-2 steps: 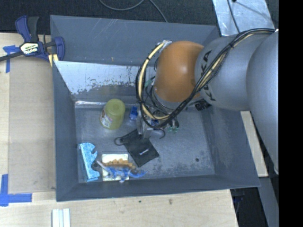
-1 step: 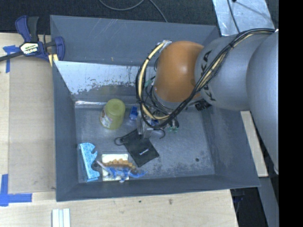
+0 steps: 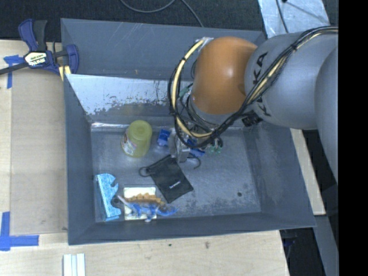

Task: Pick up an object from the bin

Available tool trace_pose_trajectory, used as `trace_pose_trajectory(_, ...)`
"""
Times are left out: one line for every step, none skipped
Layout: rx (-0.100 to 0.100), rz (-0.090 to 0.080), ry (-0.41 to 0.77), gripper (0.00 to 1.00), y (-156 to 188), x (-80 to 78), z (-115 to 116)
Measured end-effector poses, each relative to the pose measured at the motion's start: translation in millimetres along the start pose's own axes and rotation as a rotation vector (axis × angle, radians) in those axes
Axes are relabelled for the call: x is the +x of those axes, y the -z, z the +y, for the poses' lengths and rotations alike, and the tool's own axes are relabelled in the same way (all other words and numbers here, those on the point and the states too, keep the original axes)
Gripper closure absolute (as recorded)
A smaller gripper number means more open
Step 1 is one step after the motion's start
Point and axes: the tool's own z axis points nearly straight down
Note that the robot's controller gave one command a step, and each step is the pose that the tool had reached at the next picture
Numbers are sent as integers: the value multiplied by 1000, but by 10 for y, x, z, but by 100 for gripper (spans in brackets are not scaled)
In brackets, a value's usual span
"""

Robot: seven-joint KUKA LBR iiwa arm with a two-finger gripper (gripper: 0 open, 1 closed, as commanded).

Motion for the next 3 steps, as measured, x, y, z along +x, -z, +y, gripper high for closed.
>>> trace_pose_trajectory(-1, -9, -49, 0, -906, -257, -28)
trace_pose_trajectory(-1, -14, -49, 100, -855, -271, -30)
trace_pose_trajectory(-1, -14, -49, 100, -855, -271, -30)
